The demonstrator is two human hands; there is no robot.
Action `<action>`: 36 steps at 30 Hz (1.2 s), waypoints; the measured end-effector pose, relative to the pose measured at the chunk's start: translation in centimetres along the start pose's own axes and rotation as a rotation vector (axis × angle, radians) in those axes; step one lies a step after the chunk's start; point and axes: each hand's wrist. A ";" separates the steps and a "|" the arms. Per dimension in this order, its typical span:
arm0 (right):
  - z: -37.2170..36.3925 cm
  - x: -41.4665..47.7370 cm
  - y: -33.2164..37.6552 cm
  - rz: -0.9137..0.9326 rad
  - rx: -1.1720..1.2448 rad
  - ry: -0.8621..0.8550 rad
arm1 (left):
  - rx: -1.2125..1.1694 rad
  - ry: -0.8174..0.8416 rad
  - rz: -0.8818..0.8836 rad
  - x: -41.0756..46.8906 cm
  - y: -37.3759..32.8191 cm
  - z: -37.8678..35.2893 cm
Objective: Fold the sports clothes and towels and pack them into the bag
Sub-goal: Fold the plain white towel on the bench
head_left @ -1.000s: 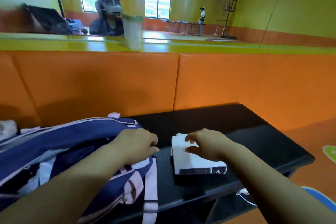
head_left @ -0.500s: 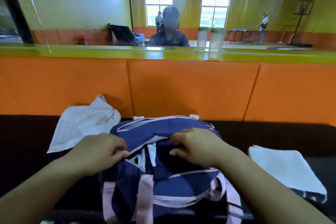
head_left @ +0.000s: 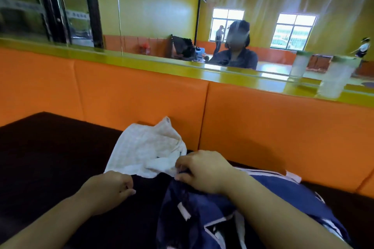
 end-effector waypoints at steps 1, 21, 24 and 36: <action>-0.1 1.3 -0.8 -0.037 -0.002 0.005 | -0.027 -0.009 0.014 1.0 0.3 -0.3; -8.3 15.8 -10.2 -0.590 0.438 0.086 | -0.451 0.086 -0.188 12.6 -1.0 -5.8; -8.1 15.4 -10.3 -0.634 0.620 -0.071 | -0.492 0.148 -0.220 11.8 -0.8 -5.4; 1.5 10.6 -6.7 -0.282 0.895 -0.500 | -0.634 -0.408 0.074 9.7 -1.5 -0.2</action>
Point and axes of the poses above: each hand's wrist, its own x-axis towards the middle knuckle, its own z-axis out of the back of the hand, y = z × x, and after that the axes turned 7 degrees about x, right-handed
